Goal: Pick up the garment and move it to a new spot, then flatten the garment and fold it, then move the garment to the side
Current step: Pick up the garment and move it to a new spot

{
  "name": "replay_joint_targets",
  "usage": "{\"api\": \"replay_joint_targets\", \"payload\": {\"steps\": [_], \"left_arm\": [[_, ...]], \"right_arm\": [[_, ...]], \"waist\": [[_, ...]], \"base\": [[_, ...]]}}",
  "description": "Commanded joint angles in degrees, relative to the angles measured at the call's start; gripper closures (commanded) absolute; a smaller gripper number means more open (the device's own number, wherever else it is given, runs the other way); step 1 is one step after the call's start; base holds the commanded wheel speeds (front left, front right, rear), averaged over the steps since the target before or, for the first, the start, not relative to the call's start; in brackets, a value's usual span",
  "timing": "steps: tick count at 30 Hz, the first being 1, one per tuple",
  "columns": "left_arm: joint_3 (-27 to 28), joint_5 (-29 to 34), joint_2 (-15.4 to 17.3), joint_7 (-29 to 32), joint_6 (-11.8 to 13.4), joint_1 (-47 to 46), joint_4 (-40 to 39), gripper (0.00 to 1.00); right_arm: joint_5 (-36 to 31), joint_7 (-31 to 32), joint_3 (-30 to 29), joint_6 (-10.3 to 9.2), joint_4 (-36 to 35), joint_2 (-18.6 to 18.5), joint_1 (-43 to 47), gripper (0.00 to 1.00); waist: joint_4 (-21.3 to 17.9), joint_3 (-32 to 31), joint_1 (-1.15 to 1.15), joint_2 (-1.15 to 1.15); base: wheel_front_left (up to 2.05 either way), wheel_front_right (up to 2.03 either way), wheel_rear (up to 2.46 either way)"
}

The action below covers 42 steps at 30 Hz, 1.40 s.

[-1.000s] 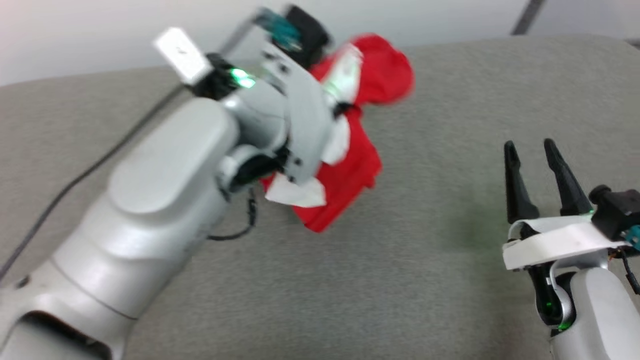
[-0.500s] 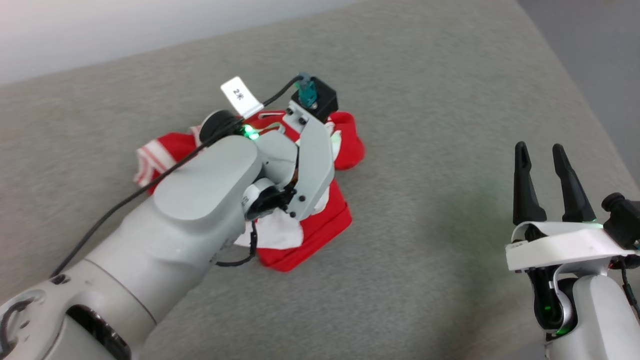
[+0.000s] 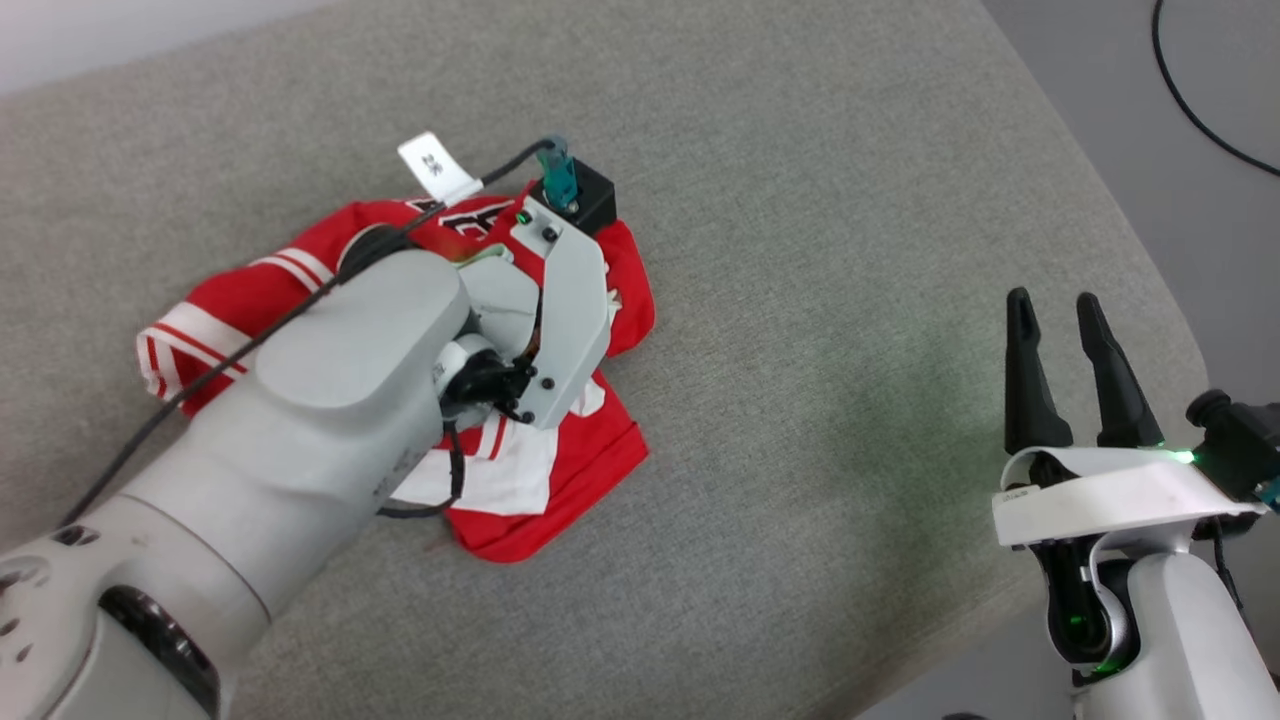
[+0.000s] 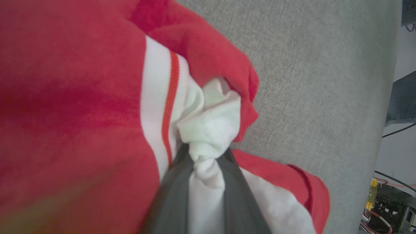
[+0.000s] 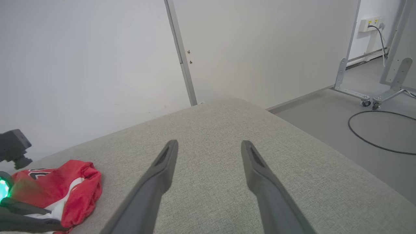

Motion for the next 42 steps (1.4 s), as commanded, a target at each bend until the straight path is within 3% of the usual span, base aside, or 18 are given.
{"api": "replay_joint_targets", "payload": {"steps": [1,2,4,5,6,17,23,27,33,42], "left_arm": [[-2.51,0.38,0.47,0.31,0.4,4.05,2.41,1.0],[-2.68,0.18,0.36,-0.24,0.44,3.93,2.24,0.93],[-2.94,-0.82,0.31,-1.02,0.47,3.67,1.51,0.52],[-2.94,-1.19,0.3,-1.63,0.47,3.5,1.24,0.04],[-2.97,-1.34,0.27,-2.21,0.47,3.14,0.86,0.0],[-0.99,-8.97,-1.01,-14.55,0.3,0.29,-8.66,0.0],[2.1,-16.1,1.5,-20.22,0.3,3.04,-14.9,0.0],[1.31,-16.0,3.12,-23.65,0.29,5.96,-15.25,0.0],[1.76,-17.8,4.95,-33.65,0.29,14.84,-12.38,0.0],[4.83,-21.82,6.25,-45.99,0.29,26.14,-7.23,0.0]], "right_arm": [[0.81,-0.02,0.29,0.0,-0.3,0.2,-0.83,0.0],[0.65,-0.02,0.43,0.0,-0.31,0.2,-0.94,0.0],[-0.05,-0.02,0.96,0.0,-0.24,0.21,-1.09,0.0],[-0.63,-0.02,1.17,0.0,0.02,0.2,-1.17,0.0],[-1.16,-0.02,1.28,0.0,0.28,0.17,-1.26,0.0],[-6.81,-0.02,1.02,0.0,3.9,-1.29,0.1,0.0],[-6.95,-0.02,0.85,0.0,5.97,-3.21,1.25,0.0],[-7.03,-0.02,1.16,0.0,7.36,-4.31,2.28,0.0],[-7.18,-0.02,0.53,0.0,9.17,-7.06,3.5,0.0],[-8.02,0.24,-3.88,0.0,8.76,-11.46,8.01,0.0]], "waist": [[-0.34,0.9,0.0,0.0],[-0.03,0.87,0.0,0.0],[0.75,0.65,0.0,0.0],[1.24,0.2,0.0,0.0],[1.87,-0.28,0.0,0.0],[13.65,-8.79,0.0,0.0],[19.68,-13.15,0.0,0.0],[22.25,-14.78,0.0,0.0],[26.94,-16.78,0.0,0.0],[32.79,-18.73,0.0,0.0]], "base": [[0.0,0.0,0.0],[0.0,0.0,0.0],[0.0,0.0,0.0],[0.0,0.0,0.0],[0.0,0.0,0.0],[0.0,0.0,0.0],[0.0,0.0,0.0],[0.0,0.0,0.0],[0.0,0.0,0.0],[0.0,0.0,0.0]]}}
